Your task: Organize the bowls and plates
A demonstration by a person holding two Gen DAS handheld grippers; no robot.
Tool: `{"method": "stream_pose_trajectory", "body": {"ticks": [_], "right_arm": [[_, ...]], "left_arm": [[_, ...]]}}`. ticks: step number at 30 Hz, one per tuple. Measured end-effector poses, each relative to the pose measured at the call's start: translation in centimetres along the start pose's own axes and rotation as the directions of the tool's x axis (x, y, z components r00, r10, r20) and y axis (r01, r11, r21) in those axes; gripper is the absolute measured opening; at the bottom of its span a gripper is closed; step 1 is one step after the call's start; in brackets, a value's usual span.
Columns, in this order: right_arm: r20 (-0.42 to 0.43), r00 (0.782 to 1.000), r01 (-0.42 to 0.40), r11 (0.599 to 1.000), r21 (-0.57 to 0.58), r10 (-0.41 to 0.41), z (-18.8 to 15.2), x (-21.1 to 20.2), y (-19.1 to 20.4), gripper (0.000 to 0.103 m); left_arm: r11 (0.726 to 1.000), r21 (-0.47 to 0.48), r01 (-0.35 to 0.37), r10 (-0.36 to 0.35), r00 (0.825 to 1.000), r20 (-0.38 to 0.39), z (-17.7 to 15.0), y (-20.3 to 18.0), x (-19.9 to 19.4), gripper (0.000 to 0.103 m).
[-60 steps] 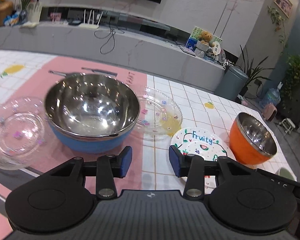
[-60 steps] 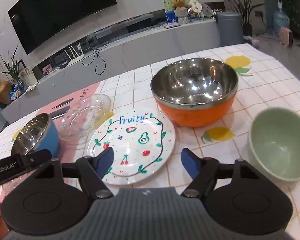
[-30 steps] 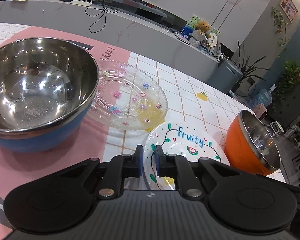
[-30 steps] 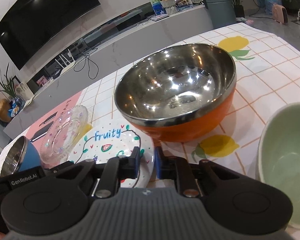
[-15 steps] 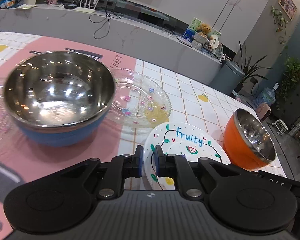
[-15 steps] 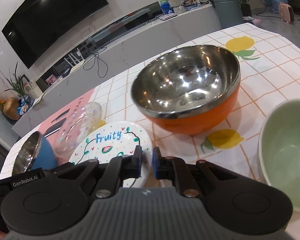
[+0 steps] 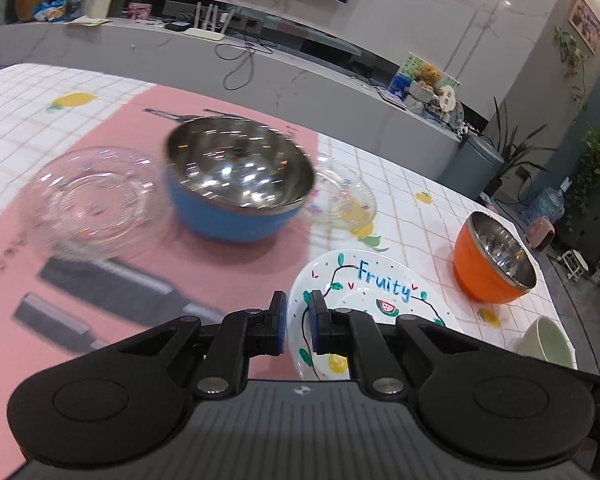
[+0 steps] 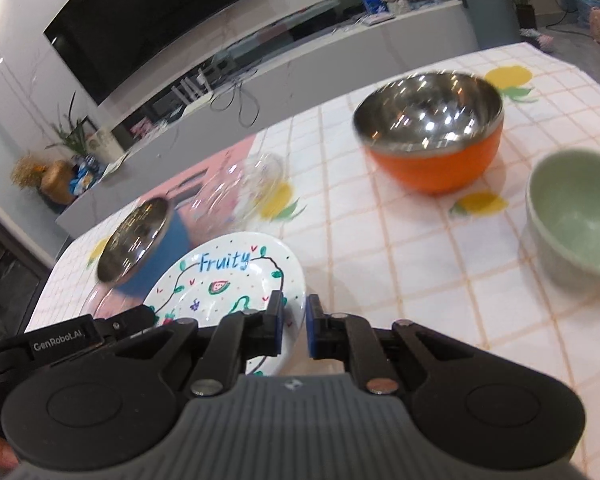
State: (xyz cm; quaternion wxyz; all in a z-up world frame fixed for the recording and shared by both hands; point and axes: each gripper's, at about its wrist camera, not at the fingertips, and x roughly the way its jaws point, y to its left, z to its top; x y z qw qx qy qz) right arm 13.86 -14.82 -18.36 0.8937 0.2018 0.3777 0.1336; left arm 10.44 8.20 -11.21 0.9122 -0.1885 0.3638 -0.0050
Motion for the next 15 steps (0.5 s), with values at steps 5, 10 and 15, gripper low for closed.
{"method": "stream_pose_trajectory", "body": {"ticks": [5,10,15], "right_arm": [[-0.029,0.999,-0.036,0.999,-0.037,0.034,-2.1,-1.3,1.7,0.009],[-0.062,0.996,-0.062,0.996,-0.063,0.058,-3.9,-1.9,3.1,0.009],[-0.098,0.994,-0.059,0.993,-0.101,0.049,-6.0,-2.2,3.8,0.010]], "left_arm": [[0.999,-0.033,-0.018,0.018,1.000,-0.006,-1.1,1.9,-2.2,0.012],[0.999,-0.036,-0.036,0.035,0.999,-0.018,-2.5,3.1,-3.9,0.012],[0.998,-0.039,-0.053,0.051,0.998,-0.043,-4.1,4.4,-4.5,0.012]]}}
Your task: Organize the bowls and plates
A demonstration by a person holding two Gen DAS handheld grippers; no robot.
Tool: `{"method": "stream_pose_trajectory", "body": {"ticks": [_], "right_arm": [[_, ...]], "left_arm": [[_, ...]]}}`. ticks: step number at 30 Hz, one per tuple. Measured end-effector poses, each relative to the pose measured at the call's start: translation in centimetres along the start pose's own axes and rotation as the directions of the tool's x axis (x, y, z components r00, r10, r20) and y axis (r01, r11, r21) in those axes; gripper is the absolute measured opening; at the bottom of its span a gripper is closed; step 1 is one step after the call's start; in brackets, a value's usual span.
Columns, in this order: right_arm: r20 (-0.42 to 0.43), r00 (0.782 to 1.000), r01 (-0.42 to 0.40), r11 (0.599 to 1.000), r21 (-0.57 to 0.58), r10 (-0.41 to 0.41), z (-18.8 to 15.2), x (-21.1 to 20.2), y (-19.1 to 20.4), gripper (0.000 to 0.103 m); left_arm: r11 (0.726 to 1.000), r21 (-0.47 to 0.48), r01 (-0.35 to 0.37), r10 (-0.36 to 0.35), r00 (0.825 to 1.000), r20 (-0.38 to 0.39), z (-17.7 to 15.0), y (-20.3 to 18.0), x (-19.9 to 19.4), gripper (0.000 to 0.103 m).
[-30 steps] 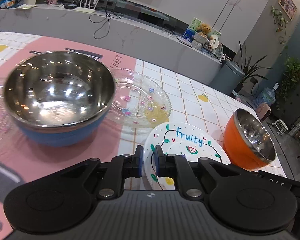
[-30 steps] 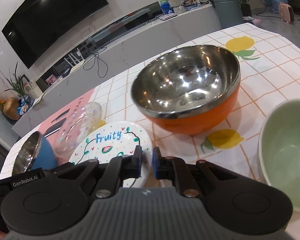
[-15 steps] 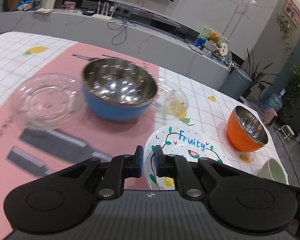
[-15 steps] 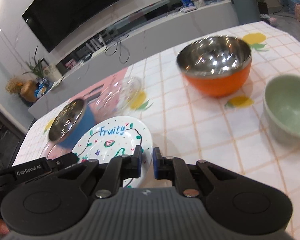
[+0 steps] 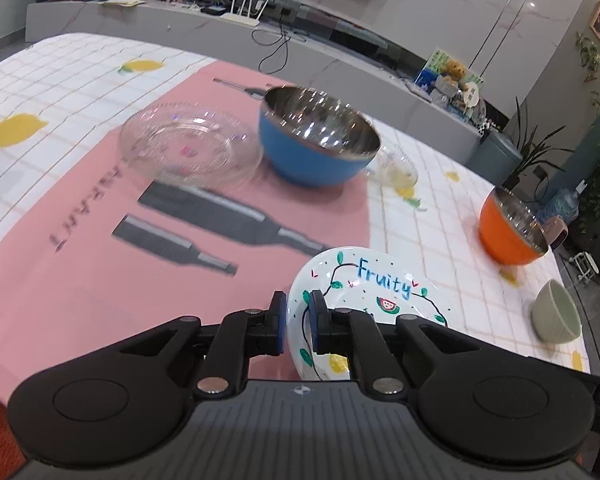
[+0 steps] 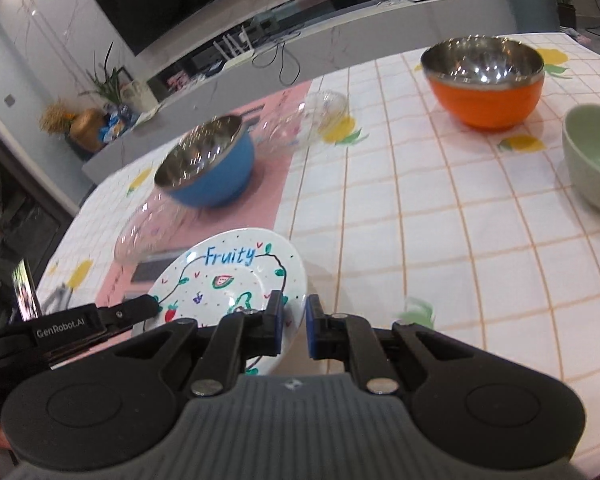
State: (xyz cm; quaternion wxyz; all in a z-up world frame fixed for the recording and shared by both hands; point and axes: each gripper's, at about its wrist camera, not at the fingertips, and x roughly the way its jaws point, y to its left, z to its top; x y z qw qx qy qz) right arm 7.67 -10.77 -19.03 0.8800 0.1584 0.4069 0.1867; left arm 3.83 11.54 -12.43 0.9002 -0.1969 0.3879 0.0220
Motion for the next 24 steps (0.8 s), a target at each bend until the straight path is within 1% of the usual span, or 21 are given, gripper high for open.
{"method": "stream_pose_trajectory", "body": {"ticks": [2,6,17,21,24], "right_arm": [[-0.014,1.000,0.003,1.000,0.000,-0.003,-0.7,0.2,0.0,0.010],[-0.028,1.000,0.008,1.000,-0.002,-0.008,-1.4,0.6,-0.1,0.010],[-0.030,0.999,0.028,0.999,-0.024,-0.029,-1.8,2.4,-0.4,0.009],[-0.033,0.999,0.024,0.999,-0.033,-0.025,-1.6,2.8,-0.1,0.009],[-0.031,0.999,0.026,0.999,-0.043,-0.027,-1.6,3.0,0.1,0.010]], "left_arm": [[1.000,0.015,-0.008,0.008,1.000,-0.001,-0.4,0.1,0.0,0.012],[1.000,-0.001,-0.004,0.004,1.000,-0.001,-0.9,0.5,0.3,0.012],[0.999,0.024,-0.036,0.036,0.999,-0.002,-1.4,0.8,1.7,0.014],[0.998,0.025,-0.053,0.053,0.998,-0.019,-1.3,0.9,2.0,0.016],[0.996,0.054,-0.065,0.066,0.998,-0.024,-1.2,0.5,2.1,0.017]]}}
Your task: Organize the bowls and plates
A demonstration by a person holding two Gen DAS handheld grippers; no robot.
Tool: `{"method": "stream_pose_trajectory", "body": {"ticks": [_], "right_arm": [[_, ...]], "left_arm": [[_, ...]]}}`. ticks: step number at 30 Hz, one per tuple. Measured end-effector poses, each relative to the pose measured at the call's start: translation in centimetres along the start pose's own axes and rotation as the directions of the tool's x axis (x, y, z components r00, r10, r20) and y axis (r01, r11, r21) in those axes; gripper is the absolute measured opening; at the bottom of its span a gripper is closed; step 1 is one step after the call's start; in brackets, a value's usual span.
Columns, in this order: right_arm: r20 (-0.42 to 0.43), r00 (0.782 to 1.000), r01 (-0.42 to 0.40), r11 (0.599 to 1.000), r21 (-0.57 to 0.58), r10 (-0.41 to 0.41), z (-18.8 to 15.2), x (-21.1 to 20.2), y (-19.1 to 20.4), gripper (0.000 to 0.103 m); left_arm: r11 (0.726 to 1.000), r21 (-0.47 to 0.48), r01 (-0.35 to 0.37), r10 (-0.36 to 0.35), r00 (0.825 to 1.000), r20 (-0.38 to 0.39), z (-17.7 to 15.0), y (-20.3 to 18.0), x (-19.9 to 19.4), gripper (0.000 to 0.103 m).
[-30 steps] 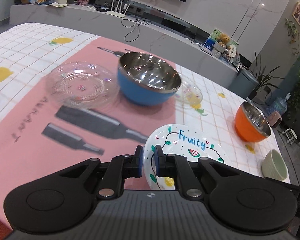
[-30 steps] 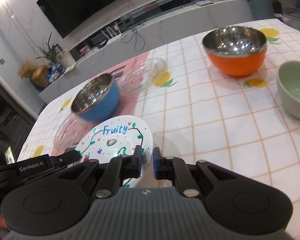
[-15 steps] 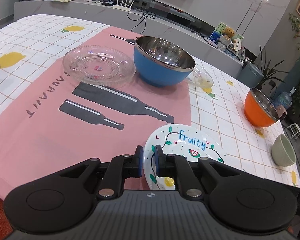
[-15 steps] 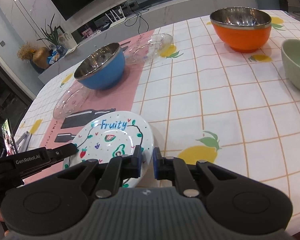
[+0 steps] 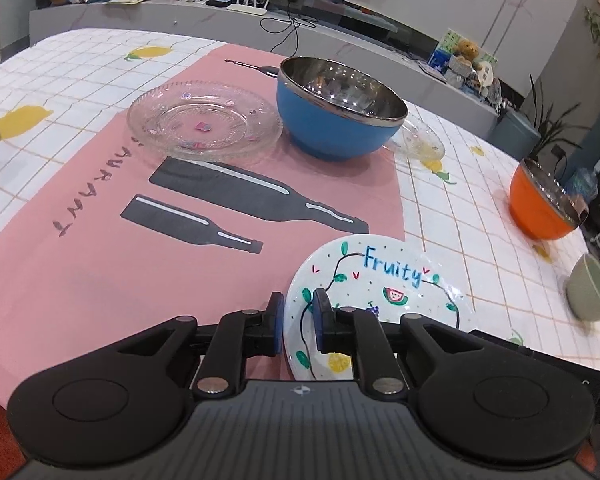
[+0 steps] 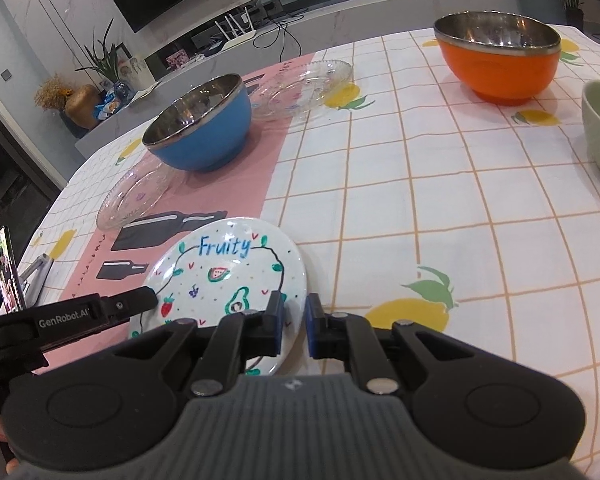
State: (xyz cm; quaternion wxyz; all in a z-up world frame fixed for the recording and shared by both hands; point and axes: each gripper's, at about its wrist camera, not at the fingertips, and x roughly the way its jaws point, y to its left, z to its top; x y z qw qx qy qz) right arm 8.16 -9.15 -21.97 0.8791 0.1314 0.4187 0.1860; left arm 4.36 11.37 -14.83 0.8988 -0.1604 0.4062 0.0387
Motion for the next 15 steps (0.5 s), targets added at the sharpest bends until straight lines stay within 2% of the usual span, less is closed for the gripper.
{"method": "stream_pose_trajectory", "body": {"ticks": [7,11,13,14,15], "right_arm": [[-0.001,1.000,0.009,1.000,-0.019,-0.009,-0.1,0.0,0.3,0.012],[-0.001,1.000,0.012,0.999,-0.043,-0.012,-0.1,-0.1,0.7,0.018],[0.005,1.000,0.016,0.999,-0.051,-0.016,0.0,-0.3,0.9,0.032],[0.018,1.000,0.020,0.998,-0.062,-0.019,0.0,-0.6,1.0,0.043],[0.035,0.999,0.025,0.997,-0.078,-0.023,0.1,-1.0,1.1,0.045]], "left_arm": [[0.997,0.057,-0.046,0.045,0.999,0.019,-0.3,-1.0,-0.2,0.018],[0.995,0.079,-0.053,0.051,0.998,0.022,-0.2,-1.3,-0.3,0.019],[0.997,0.069,-0.046,0.043,0.998,0.039,-0.1,-1.2,-0.7,0.019],[0.997,0.065,-0.040,0.037,0.998,0.049,0.0,-1.2,-1.0,0.021],[0.997,0.065,-0.038,0.034,0.998,0.059,0.1,-1.2,-1.4,0.023]]}}
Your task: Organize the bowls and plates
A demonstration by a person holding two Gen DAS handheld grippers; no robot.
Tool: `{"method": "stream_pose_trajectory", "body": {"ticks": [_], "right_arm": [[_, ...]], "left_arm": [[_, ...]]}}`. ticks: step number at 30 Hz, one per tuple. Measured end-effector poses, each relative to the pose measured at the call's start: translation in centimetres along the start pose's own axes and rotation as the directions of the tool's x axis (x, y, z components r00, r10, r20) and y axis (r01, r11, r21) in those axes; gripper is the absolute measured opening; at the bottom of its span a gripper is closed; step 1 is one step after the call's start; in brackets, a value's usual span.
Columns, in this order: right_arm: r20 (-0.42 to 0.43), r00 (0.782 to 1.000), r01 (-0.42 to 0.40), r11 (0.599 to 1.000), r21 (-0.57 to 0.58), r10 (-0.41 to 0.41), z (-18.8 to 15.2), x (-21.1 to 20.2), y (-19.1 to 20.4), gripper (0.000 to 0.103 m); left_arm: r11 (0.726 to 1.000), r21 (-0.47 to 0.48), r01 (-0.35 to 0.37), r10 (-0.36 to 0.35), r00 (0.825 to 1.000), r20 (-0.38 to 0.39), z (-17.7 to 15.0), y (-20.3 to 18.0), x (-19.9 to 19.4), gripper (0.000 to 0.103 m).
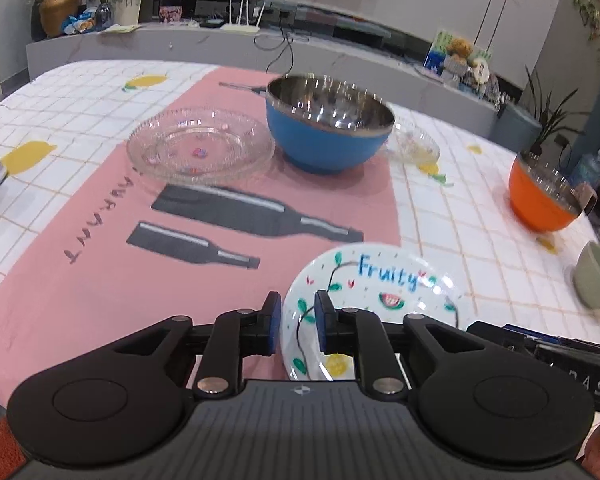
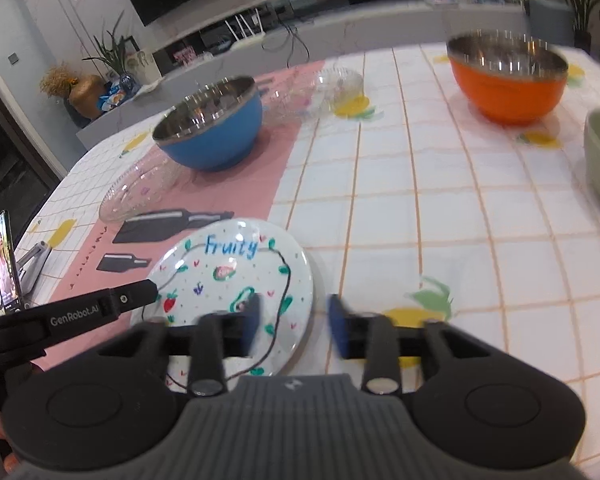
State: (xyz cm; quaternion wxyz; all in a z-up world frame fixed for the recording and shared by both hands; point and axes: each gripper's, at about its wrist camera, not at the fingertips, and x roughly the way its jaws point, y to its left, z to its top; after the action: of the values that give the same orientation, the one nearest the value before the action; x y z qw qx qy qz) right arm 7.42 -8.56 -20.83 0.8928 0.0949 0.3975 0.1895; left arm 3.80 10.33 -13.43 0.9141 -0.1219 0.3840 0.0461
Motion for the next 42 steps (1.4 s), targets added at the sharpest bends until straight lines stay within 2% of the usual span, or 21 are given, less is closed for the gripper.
{"method": "stream_pose_trajectory", "body": {"ticks": [1,3,7,13,22,27,34,42], "right_arm": [[0.015,1.000,0.005,1.000,-0.021,-0.004,0.1,-0.3,0.2,0.045],[0.040,0.999,0.017,0.998,-0.062,-0.014,0.2,-0.9,0.6,0.053],[0.082,0.996,0.030,0.995,-0.090,-0.022,0.6,-1.9,0.6,0.054],[0.123,0.992,0.050,0.997,-0.056,-0.043,2.0,-2.8,-0.6,0.054],[0.133,0.988,0.080,0.996,0.033,-0.084,5.6,-2.2,-3.5,0.054],[0.135,0.988,0.073,0.995,0.064,-0.081,7.8,-0.8,-4.6,0.054],[0.128,0.988,0.076,0.992,0.104,-0.089,10.9,2.6,-5.9,0.052],[0.103,0.993,0.035,0.977,0.209,-0.058,14.7,7.5,-7.2,0.041]], "left_arm": [[1.000,0.003,0.001,-0.001,1.000,0.012,0.2,-0.1,-0.3,0.028],[1.000,0.014,0.002,-0.003,1.000,0.028,0.6,-0.5,-0.8,0.030],[0.999,0.032,0.039,-0.040,0.998,0.050,1.7,-1.6,-1.5,0.034],[0.995,0.065,0.077,-0.080,0.995,0.051,3.4,-3.4,-1.1,0.034],[0.989,0.077,0.124,-0.128,0.990,0.049,6.7,-6.0,0.7,0.034],[0.985,0.086,0.149,-0.153,0.987,0.051,8.5,-7.4,2.2,0.034],[0.990,0.059,0.131,-0.134,0.990,0.053,10.4,-9.1,5.1,0.034],[0.992,0.071,0.104,-0.108,0.993,0.052,13.3,-10.4,8.0,0.034]]}}
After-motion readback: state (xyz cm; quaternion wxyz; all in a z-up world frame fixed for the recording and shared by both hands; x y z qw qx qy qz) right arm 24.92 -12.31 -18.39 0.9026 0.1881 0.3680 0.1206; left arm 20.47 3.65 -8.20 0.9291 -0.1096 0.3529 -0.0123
